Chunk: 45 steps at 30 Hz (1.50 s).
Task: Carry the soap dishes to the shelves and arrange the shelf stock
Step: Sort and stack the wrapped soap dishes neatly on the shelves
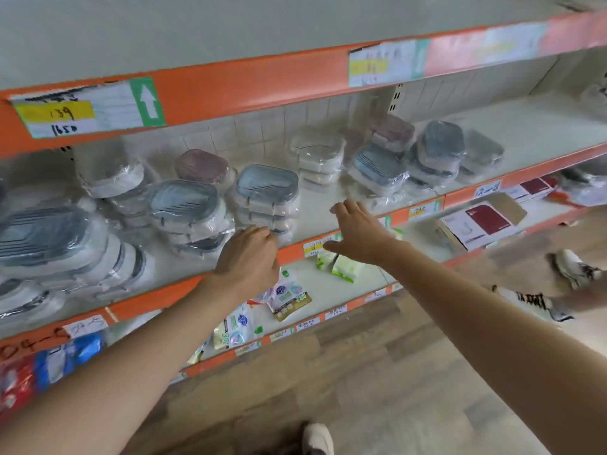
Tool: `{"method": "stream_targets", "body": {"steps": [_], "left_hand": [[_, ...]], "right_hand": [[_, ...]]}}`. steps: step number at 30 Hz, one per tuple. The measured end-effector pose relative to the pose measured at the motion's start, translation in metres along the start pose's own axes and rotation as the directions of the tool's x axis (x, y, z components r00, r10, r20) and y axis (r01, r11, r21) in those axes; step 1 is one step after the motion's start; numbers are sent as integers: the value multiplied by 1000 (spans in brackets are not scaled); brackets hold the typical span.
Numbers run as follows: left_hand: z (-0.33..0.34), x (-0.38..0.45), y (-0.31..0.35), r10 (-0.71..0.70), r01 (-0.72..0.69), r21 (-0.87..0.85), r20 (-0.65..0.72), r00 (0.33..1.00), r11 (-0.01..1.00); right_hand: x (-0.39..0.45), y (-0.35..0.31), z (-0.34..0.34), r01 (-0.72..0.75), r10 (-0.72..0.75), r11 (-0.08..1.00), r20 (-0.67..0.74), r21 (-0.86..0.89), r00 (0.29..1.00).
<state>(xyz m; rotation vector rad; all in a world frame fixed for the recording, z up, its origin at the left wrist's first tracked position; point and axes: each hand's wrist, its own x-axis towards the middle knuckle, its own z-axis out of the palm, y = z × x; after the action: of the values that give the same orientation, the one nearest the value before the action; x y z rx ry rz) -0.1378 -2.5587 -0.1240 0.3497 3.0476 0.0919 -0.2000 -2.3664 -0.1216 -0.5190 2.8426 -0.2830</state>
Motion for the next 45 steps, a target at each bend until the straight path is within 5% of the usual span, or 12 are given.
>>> {"method": "stream_targets", "body": {"steps": [9, 20, 26, 30, 36, 45], "left_hand": [[3, 39, 74, -88, 96, -55, 129, 988, 994], [7, 119, 137, -331, 341, -110, 102, 938, 934], [28, 128, 127, -417, 427, -114, 99, 903, 897], [45, 131, 120, -461, 469, -126, 91, 883, 874], [50, 129, 124, -463, 472, -151, 91, 882, 869], [40, 98, 118, -407, 422, -73, 161, 899, 904]], "right_hand": [[-25, 85, -7, -62, 60, 996, 40, 60, 997], [64, 189, -40, -18, 15, 996, 36, 89, 999], [122, 184, -29, -77, 76, 995, 10, 58, 997], [133, 179, 1, -116, 105, 992, -168, -55, 980], [109, 178, 5, -97, 113, 992, -255, 75, 960], [58, 128, -5, 206, -143, 959, -292, 197, 946]]}}
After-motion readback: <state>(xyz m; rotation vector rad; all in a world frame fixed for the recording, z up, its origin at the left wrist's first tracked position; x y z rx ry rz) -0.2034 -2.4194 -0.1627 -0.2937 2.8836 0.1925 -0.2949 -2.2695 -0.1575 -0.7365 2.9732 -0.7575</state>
